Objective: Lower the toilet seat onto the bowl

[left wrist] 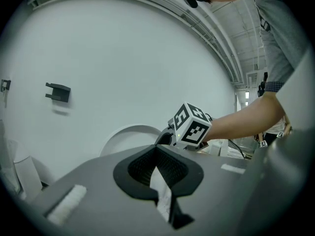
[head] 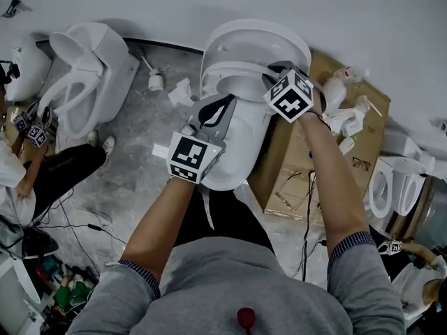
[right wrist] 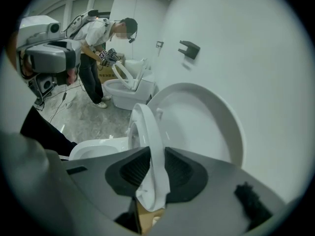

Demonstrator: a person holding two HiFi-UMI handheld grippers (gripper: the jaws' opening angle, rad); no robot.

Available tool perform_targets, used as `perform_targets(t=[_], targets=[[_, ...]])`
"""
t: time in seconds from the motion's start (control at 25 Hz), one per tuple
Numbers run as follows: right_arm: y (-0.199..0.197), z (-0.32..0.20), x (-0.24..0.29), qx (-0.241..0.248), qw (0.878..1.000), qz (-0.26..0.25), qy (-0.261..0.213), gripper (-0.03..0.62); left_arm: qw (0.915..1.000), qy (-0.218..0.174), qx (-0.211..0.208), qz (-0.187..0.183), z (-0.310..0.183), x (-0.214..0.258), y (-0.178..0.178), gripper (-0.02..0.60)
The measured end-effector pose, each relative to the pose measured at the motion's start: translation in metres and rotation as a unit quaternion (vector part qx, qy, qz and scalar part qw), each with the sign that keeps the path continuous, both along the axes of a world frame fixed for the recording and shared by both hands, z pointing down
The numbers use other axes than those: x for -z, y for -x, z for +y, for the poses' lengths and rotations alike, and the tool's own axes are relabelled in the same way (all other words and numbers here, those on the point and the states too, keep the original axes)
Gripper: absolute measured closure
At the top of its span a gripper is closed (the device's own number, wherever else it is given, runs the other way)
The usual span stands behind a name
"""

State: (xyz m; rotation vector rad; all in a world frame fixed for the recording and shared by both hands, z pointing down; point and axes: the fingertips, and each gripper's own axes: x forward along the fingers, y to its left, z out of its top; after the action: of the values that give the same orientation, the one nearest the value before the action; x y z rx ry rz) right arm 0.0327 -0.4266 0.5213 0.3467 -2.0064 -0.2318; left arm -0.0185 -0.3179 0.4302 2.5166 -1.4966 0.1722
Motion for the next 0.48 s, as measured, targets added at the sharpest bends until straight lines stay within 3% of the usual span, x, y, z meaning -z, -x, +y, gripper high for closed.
perform_targets(t=[0.48], targets=[[0.001, 0.026, 0.002, 0.023, 1.0, 0.009, -0.006, 0.5, 0.9999, -0.001, 0.008, -0.008, 0.027, 0.008, -0.004, 0.574]])
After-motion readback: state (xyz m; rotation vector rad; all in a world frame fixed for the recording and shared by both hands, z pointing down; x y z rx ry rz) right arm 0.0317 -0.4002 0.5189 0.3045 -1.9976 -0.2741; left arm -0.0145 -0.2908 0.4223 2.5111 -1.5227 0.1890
